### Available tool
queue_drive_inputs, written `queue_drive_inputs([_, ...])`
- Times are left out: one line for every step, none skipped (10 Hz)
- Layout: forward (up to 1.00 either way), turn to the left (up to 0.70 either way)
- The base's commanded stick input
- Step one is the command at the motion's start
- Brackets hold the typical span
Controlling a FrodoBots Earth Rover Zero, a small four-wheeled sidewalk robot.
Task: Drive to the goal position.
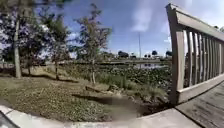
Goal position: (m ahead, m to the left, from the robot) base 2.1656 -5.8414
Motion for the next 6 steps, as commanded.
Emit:
queue_drive_inputs([0.00, -0.85])
queue_drive_inputs([0.00, -0.85])
queue_drive_inputs([0.00, -0.85])
queue_drive_inputs([0.00, -0.85])
queue_drive_inputs([0.00, -0.85])
queue_drive_inputs([0.00, -0.85])
